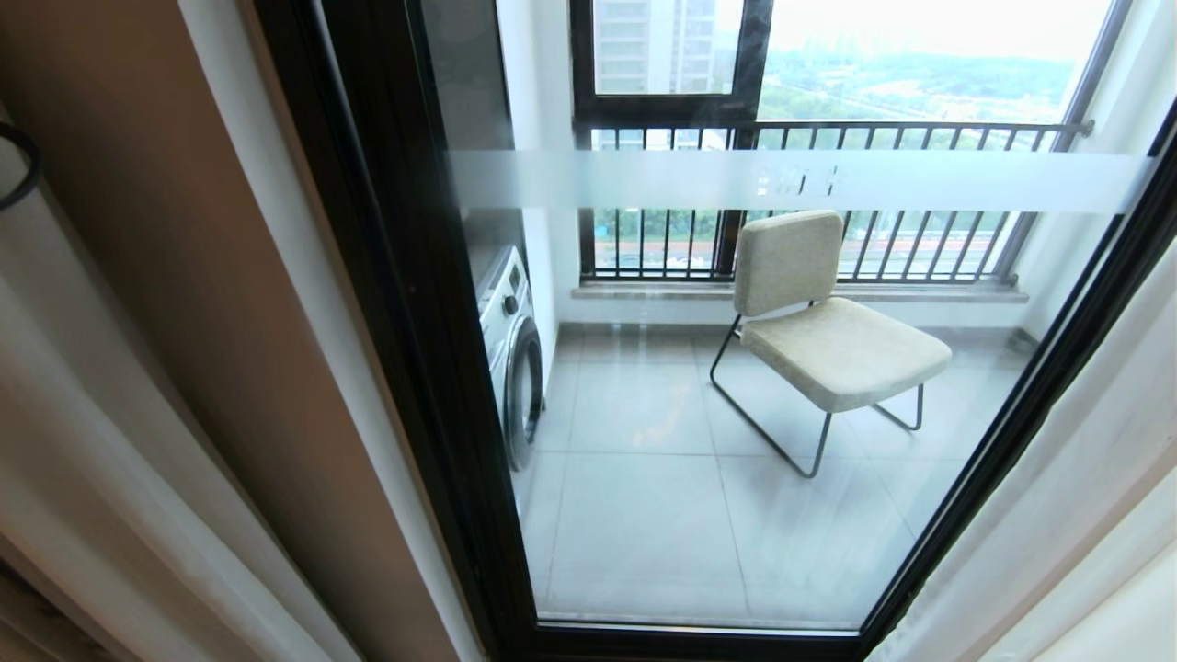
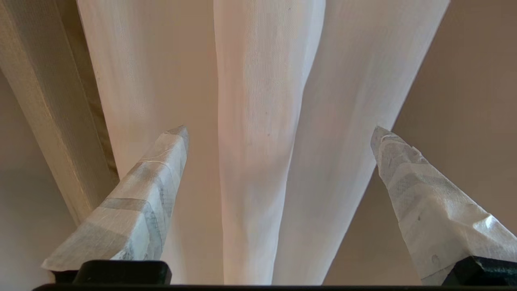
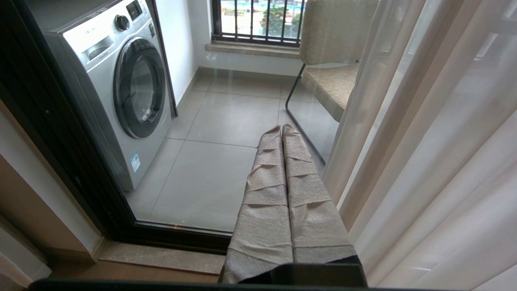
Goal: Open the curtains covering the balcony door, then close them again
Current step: Close the inner curtains on both sides
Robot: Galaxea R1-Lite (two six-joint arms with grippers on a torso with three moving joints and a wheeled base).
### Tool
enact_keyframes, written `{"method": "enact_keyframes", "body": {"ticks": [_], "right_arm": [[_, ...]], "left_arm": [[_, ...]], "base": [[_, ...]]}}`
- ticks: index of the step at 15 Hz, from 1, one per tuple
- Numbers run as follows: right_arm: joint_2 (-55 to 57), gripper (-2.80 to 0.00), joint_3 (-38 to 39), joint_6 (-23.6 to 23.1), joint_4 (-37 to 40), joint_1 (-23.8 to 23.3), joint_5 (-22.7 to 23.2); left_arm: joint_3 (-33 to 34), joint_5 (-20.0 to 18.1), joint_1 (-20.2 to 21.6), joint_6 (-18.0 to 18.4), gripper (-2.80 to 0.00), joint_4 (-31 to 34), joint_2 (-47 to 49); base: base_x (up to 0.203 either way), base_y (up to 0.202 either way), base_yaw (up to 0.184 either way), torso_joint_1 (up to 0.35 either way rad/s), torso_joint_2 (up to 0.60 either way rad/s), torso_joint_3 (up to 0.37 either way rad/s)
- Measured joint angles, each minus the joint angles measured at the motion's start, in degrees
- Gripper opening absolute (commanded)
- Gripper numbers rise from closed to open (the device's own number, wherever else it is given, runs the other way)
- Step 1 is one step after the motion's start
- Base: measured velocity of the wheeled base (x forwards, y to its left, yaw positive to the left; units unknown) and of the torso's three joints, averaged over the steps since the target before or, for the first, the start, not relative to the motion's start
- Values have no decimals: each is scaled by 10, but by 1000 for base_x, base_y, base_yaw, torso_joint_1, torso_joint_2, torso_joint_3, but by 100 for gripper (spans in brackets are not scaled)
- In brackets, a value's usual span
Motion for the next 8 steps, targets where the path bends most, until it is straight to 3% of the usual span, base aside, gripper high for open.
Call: {"method": "enact_keyframes", "body": {"ticks": [8], "right_arm": [[0, -280, 0, 0, 0, 0, 0]], "left_arm": [[-28, 2, 3, 10, 0, -1, 28]], "base": [[0, 0, 0, 0, 0, 0]]}}
